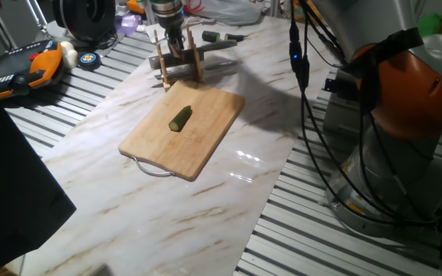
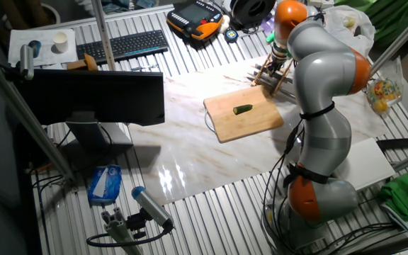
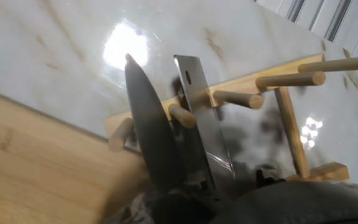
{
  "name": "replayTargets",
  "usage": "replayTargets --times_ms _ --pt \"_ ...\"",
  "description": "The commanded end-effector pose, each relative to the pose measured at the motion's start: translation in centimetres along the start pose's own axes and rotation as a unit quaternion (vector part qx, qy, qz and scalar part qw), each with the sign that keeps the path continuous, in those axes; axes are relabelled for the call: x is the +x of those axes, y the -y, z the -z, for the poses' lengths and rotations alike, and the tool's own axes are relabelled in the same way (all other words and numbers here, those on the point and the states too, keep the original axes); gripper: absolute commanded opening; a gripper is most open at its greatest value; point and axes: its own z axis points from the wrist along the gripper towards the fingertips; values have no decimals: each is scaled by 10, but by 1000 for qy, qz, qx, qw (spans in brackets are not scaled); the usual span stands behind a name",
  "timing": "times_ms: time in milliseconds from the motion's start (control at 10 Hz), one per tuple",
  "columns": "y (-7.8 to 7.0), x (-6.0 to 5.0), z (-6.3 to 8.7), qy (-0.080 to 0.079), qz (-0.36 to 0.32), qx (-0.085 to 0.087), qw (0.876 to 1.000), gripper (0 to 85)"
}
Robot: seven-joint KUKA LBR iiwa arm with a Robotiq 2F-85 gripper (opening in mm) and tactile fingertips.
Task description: Cut the cucumber into segments
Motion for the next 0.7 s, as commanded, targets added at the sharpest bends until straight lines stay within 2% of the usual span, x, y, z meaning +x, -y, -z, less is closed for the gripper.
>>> replayTargets --times_ms 0,100,300,600 --pt "0 -1 -1 0 0 0 1000 470" --pt "1 -1 -2 0 0 0 1000 460" --pt "1 -1 -2 -3 0 -2 1000 363" --pt "1 -1 -2 -4 0 -7 1000 263"
